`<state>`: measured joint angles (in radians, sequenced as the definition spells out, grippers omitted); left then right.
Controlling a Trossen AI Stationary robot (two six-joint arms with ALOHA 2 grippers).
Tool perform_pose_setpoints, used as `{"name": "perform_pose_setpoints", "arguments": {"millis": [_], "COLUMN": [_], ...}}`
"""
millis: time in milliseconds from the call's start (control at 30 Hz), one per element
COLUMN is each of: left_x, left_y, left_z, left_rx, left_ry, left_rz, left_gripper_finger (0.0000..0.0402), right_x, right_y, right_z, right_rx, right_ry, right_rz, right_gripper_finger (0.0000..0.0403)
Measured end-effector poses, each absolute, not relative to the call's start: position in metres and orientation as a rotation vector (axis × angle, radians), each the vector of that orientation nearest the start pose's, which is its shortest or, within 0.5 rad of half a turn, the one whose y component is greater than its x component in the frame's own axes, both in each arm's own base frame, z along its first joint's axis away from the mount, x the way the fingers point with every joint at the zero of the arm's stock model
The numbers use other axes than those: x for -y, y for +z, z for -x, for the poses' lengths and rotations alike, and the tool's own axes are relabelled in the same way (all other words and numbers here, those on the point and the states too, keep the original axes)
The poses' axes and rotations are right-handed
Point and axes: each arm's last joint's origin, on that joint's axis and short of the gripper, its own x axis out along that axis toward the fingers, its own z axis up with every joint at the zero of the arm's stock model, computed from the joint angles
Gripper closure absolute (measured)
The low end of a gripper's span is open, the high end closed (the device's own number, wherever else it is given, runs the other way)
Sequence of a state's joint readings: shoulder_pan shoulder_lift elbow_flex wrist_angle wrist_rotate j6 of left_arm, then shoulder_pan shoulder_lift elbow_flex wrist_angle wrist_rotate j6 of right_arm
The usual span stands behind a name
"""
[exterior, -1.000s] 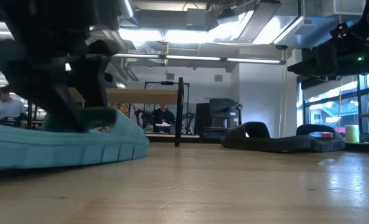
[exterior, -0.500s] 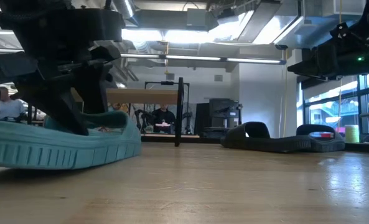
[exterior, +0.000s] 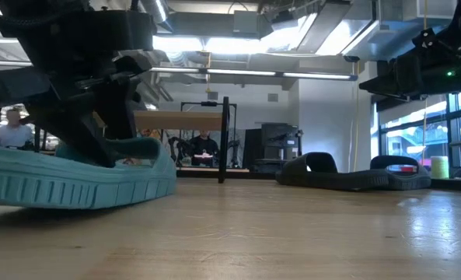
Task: Pick and place slides into the shelf
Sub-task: Put the green slipper under the shelf
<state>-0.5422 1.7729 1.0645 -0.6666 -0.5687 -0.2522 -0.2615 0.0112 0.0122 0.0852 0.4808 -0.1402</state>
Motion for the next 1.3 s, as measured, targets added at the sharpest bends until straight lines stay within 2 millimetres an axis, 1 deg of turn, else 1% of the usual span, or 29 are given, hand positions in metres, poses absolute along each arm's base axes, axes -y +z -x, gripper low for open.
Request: {"name": "perform_pose_setpoints", "arguments": {"millis": [100, 200, 300, 433, 467, 567, 667, 800, 933, 1100, 1300], "left_x": [0.149, 0.149, 0.148, 0.147, 0.145, 0.136, 0.122, 0.096, 0.067, 0.037, 0.011], "left_y": [0.158, 0.159, 0.159, 0.159, 0.160, 0.166, 0.167, 0.168, 0.168, 0.168, 0.168], "left_z": [-0.279, -0.279, -0.279, -0.279, -0.278, -0.278, -0.284, -0.290, -0.291, -0.297, -0.303], "left_rx": [-1.131, -1.124, -1.121, -1.104, -1.100, -1.082, -1.073, -1.136, -1.237, -1.317, -1.364], "left_ry": [0.185, 0.199, 0.208, 0.244, 0.262, 0.344, 0.428, 0.504, 0.577, 0.589, 0.581], "left_rz": [-0.516, -0.528, -0.536, -0.564, -0.580, -0.623, -0.648, -0.636, -0.643, -0.680, -0.688], "left_gripper_finger": [0.0237, 0.0271, 0.0312, 0.0381, 0.0389, 0.0389, 0.0395, 0.0395, 0.0397, 0.0398, 0.0399], "right_x": [0.037, 0.037, 0.037, 0.037, 0.037, 0.037, 0.037, 0.037, 0.037, 0.037, 0.037], "right_y": [0.175, 0.175, 0.175, 0.175, 0.175, 0.175, 0.175, 0.175, 0.175, 0.175, 0.175], "right_z": [-0.087, -0.087, -0.087, -0.087, -0.087, -0.087, -0.087, -0.087, -0.087, -0.087, -0.087], "right_rx": [0.035, 0.035, 0.034, 0.034, 0.034, 0.034, 0.034, 0.035, 0.035, 0.032, 0.028], "right_ry": [-0.747, -0.747, -0.747, -0.746, -0.747, -0.747, -0.747, -0.747, -0.746, -0.747, -0.747], "right_rz": [0.125, 0.125, 0.126, 0.127, 0.127, 0.127, 0.127, 0.125, 0.125, 0.132, 0.142], "right_gripper_finger": [0.0146, 0.0146, 0.0146, 0.0146, 0.0146, 0.0146, 0.0146, 0.0146, 0.0146, 0.0146, 0.0146]}}
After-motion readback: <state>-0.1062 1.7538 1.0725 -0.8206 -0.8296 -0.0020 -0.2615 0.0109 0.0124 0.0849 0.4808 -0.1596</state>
